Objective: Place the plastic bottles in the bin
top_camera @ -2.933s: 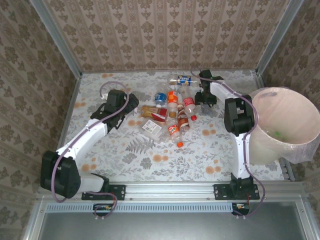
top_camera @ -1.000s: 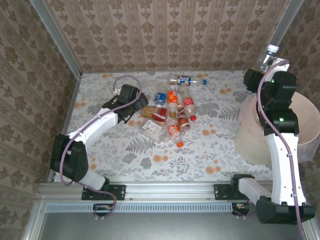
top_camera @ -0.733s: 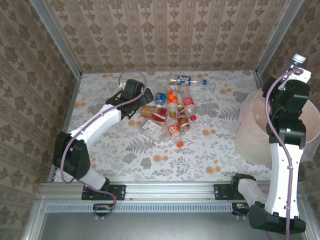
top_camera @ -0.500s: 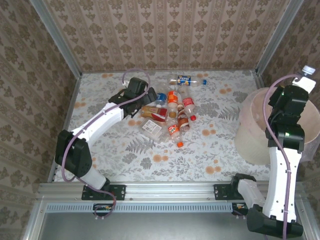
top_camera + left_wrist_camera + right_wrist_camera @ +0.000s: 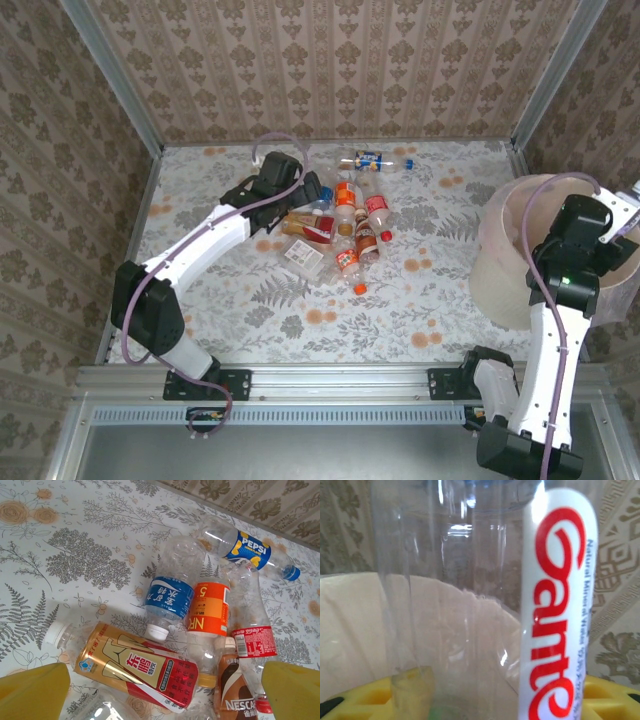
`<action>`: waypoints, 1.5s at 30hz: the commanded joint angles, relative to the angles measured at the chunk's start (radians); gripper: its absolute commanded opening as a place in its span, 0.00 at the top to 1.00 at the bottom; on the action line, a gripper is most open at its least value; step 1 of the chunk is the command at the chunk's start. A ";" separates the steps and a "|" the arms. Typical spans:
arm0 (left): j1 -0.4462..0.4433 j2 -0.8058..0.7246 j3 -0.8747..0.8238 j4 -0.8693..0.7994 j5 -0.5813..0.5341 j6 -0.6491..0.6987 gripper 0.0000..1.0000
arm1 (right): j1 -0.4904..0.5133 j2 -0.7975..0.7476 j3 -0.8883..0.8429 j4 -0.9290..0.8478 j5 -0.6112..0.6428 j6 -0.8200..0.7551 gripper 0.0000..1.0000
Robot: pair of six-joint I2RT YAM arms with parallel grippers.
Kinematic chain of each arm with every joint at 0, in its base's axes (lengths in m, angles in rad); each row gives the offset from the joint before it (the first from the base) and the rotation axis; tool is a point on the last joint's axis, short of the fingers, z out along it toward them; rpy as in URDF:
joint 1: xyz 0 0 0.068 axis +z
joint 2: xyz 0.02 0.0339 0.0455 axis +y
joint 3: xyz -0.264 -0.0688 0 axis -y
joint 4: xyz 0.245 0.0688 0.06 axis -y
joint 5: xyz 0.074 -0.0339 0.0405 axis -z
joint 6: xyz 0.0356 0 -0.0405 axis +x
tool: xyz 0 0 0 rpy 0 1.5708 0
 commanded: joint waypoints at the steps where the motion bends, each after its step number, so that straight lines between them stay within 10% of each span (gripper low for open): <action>1: -0.009 -0.023 0.004 -0.011 -0.043 0.024 0.00 | -0.006 -0.003 -0.006 0.018 0.082 -0.019 0.37; 9: -0.009 -0.035 -0.014 0.017 -0.061 0.037 0.00 | -0.006 0.000 -0.012 0.031 0.178 -0.031 0.13; 17: -0.008 -0.017 -0.013 0.003 -0.085 0.005 0.00 | -0.004 -0.014 -0.004 0.007 -0.032 0.017 0.00; 33: 0.040 -0.029 -0.063 -0.013 -0.044 -0.139 0.00 | 0.095 -0.069 -0.009 0.104 -0.555 0.106 0.00; 45: 0.058 -0.139 -0.197 -0.082 -0.100 -0.321 0.00 | 0.421 -0.040 -0.021 0.263 -0.859 0.070 0.00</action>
